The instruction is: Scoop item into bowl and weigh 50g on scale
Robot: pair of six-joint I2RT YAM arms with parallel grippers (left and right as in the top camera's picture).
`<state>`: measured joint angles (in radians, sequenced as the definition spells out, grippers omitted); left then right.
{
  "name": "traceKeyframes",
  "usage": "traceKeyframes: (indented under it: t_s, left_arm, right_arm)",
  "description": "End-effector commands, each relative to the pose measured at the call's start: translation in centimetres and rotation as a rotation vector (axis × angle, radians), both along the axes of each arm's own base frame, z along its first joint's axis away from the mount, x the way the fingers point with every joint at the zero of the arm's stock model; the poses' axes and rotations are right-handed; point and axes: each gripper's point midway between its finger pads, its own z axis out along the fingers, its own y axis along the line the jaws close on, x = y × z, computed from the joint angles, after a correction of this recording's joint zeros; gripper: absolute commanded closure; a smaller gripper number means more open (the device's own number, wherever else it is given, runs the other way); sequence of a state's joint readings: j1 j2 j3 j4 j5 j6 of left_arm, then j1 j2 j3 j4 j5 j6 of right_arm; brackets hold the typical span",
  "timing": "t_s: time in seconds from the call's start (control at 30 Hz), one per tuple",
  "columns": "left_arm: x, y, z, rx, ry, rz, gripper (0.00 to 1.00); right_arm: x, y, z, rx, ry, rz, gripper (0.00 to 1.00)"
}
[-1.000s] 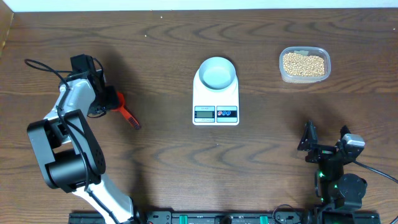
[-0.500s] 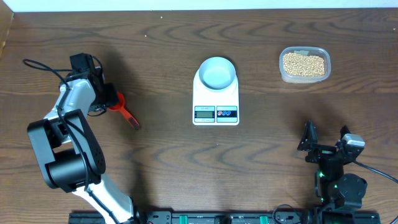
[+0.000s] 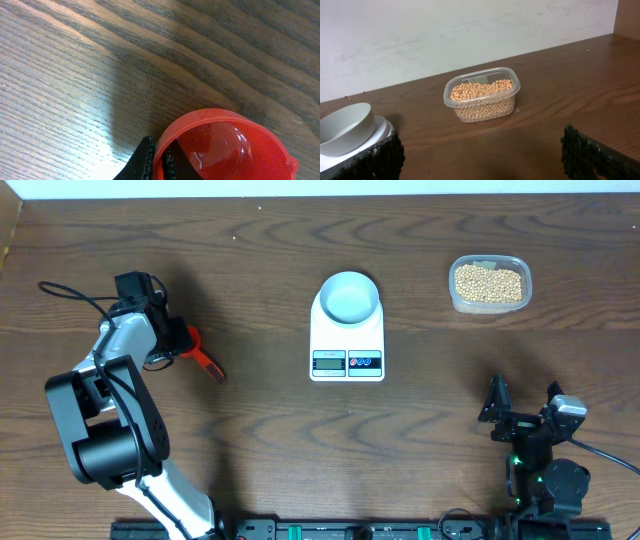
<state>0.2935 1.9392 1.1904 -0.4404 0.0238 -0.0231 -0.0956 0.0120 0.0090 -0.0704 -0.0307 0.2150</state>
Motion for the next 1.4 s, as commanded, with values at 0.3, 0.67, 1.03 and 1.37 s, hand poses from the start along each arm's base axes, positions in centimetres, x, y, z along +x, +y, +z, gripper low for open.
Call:
traceKeyframes:
  t_s: [0.3, 0.67, 1.03, 1.37]
  left_arm:
    - [3.3, -1.6, 9.4, -0.200, -0.295, 0.267, 0.93]
    - [3.8, -6.5, 19.3, -0.357, -0.537, 0.354, 0.93]
    - [4.2, -9.5, 19.5, -0.375, -0.533, 0.284, 0.93]
    - [4.9, -11.1, 20.1, -0.387, -0.556, 0.240, 0.93]
  right_arm:
    - [0.0, 0.2, -0.1, -0.014, 0.000, 0.012, 0.01]
    - [0.0, 0.2, -0.1, -0.014, 0.000, 0.012, 0.01]
    - [0.0, 0.4, 3.0, 0.008, -0.124, 0.021, 0.01]
    - [0.8, 4.0, 8.2, -0.021, -0.235, 0.240, 0.01]
